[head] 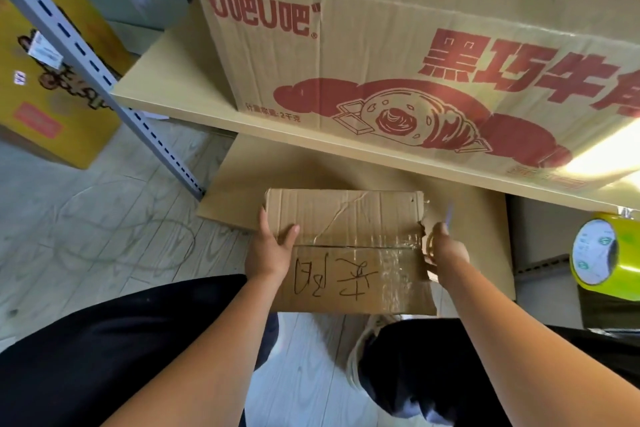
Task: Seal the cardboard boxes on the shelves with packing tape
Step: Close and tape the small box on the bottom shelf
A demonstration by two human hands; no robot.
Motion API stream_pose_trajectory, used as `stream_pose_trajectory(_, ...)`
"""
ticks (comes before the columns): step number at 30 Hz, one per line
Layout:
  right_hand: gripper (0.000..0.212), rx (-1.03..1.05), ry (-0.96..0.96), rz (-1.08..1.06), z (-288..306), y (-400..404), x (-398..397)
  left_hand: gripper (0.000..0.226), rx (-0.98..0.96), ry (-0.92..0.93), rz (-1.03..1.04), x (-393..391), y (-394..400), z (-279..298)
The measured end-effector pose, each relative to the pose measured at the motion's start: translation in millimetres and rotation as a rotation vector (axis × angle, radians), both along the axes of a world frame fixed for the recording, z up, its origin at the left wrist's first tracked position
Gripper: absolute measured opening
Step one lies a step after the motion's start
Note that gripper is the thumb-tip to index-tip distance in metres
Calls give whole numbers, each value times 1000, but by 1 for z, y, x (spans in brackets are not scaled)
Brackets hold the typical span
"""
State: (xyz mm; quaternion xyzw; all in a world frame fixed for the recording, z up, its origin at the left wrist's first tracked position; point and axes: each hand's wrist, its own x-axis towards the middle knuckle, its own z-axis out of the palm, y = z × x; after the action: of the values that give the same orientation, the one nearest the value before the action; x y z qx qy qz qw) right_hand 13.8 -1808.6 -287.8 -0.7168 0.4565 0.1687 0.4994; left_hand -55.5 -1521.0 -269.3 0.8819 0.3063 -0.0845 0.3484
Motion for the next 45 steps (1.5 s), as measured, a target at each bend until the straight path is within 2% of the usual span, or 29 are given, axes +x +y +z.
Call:
stream_pose_trajectory(4, 47, -252, 117, 251, -22, -15, 4, 85, 25, 31, -14, 13, 2, 1)
stream_pose_trajectory(6, 45, -318, 158, 338, -26, -13, 13, 89, -62, 105, 5, 21, 5, 4)
stream_pose_trajectory(8, 48, -305, 171, 393, -30, -9, 23, 80, -206, 162, 75, 28, 8, 7)
stream_pose_trajectory(10, 58, -308, 159, 406, -30, -6, 34, 57, -312, 168, 141, 30, 6, 6)
stream_pose_trajectory(12, 68, -300, 101, 384, -16, -1, 40, 56, -351, 153, 157, 33, 7, 5)
stream_pose_trajectory(14, 74, -29, 0, 339, 5, 8, 38, 65, -382, 155, 154, 35, 7, 11)
stream_pose_trajectory(15, 75, 65, -25, 402, 13, 13, 29, 69, -405, 166, 157, 35, 8, 9)
stream_pose_trajectory(17, 87, -15, -57, 559, 12, 18, 10, 82, -446, 197, 156, 30, 5, 9)
stream_pose_trajectory(18, 90, -96, -72, 562, 8, 19, 2, 86, -461, 200, 157, 27, 2, 11)
stream_pose_trajectory(22, 91, -217, -87, 574, 3, 20, -6, 78, -422, 158, 151, 19, -10, 18)
stream_pose_trajectory(23, 94, -190, -79, 565, 3, 20, -8, 84, -397, 136, 136, 19, -11, 19)
stream_pose_trajectory(24, 99, -182, -63, 558, 5, 18, -13, 93, -286, 127, 93, 21, -11, 19)
stream_pose_trajectory(26, 114, -290, -20, 511, 12, 18, -31, 108, 101, 80, -95, 32, -9, 22)
stream_pose_trajectory(27, 119, -349, 35, 411, 12, 19, -43, 110, 270, 42, -226, 41, -11, 24)
stream_pose_trajectory(28, 122, -319, 97, 256, 5, 22, -54, 110, 379, 26, -391, 51, -16, 28)
stream_pose_trajectory(30, 135, -35, 119, -66, -3, 27, -78, 104, 453, 56, -758, 69, -33, 33)
stream_pose_trajectory(31, 142, 85, 89, -145, -5, 30, -90, 100, 423, 106, -852, 74, -43, 36)
stream_pose_trajectory(32, 140, 131, 63, -169, -7, 28, -96, 100, 383, 173, -869, 77, -50, 39)
stream_pose_trajectory(35, 116, 38, -102, -185, -4, 18, -89, 107, 346, 323, -790, 82, -47, 35)
stream_pose_trajectory(37, 117, 118, -208, -199, 0, 15, -82, 107, 255, 403, -692, 78, -37, 28)
stream_pose_trajectory(38, 113, 179, -232, -190, 1, 16, -80, 107, 145, 406, -627, 72, -36, 25)
stream_pose_trajectory(39, 99, 250, -230, -165, 4, 19, -79, 106, 8, 383, -555, 65, -38, 20)
stream_pose_trajectory(41, 52, 356, -230, -101, 7, 25, -82, 101, -215, 297, -433, 52, -46, 14)
stream_pose_trajectory(42, 38, 349, -249, -72, 8, 26, -82, 95, -258, 245, -396, 49, -50, 10)
stream_pose_trajectory(43, 34, 336, -264, -60, 7, 26, -83, 91, -278, 212, -370, 49, -51, 7)
stream_pose_trajectory(45, 38, 318, -286, -47, 2, 25, -82, 86, -300, 192, -355, 51, -51, 6)
